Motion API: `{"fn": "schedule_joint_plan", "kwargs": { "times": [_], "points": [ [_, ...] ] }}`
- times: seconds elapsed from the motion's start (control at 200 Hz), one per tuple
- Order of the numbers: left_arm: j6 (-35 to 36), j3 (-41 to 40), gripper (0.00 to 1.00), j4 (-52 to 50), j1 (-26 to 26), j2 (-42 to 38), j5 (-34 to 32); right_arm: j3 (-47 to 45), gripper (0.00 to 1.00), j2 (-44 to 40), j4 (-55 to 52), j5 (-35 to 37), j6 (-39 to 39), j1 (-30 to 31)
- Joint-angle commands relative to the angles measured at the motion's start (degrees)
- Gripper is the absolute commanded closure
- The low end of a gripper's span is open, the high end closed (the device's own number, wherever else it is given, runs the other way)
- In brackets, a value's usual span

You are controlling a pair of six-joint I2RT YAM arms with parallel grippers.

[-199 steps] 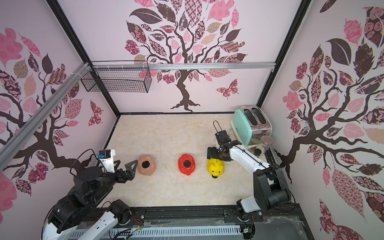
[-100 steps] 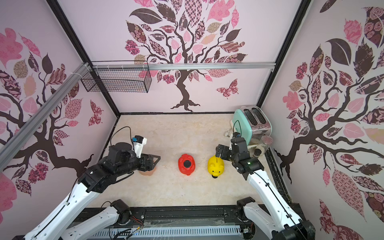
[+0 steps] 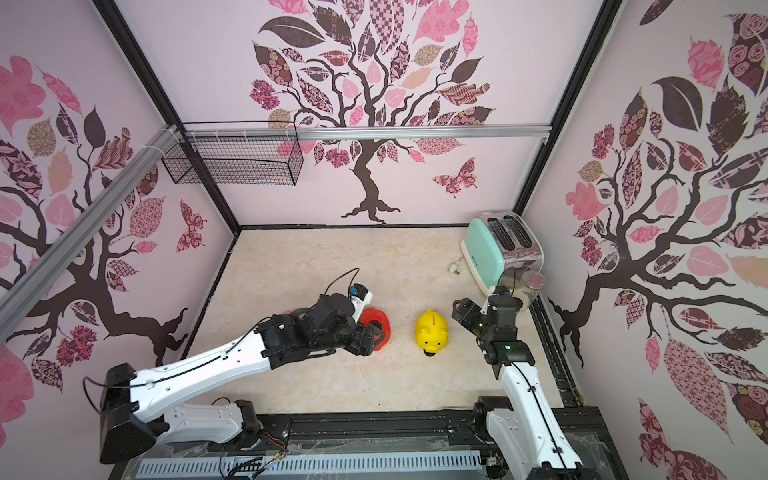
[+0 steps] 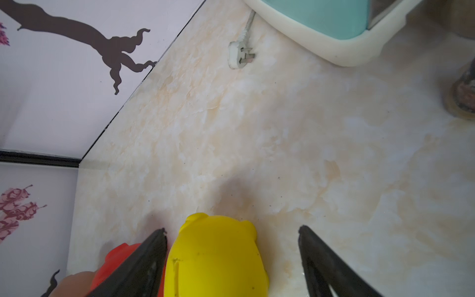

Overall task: Close piggy banks
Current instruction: Turn over the piggy bank at the center of the board.

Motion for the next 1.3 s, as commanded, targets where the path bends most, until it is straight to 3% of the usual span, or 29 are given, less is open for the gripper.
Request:
{"fn": "schedule_joint_plan", "kwargs": {
  "times": [0.0, 0.14, 0.4, 0.635, 1.295],
  "points": [
    [-1.0, 3.8, 0.3, 6.3, -1.7, 5.6, -1.1, -3.7, 0.22, 3.1, 12.2, -18.0, 7.0, -7.5],
    [-0.4, 7.5, 0.3, 8.3, -2.6, 12.7, -0.1, -4.9, 0.28, 7.1, 17.1, -24.1, 8.4, -9.3],
    [-0.4, 13.2, 0.31, 9.6, -2.6, 21.4, 0.9, -6.7, 0.27, 3.7, 16.7, -21.9, 7.1, -9.3],
    [-1.2, 17.5, 0.34, 10.0, -2.6, 28.0, 0.8, -7.3, 0.27, 3.9, 18.4, -24.3, 7.1, -9.3],
    [-3.4, 22.2, 0.38, 8.1, -1.7, 35.6, -0.2, -7.9, 0.27, 5.7, 19.0, -24.3, 6.3, -7.2]
  ]
}}
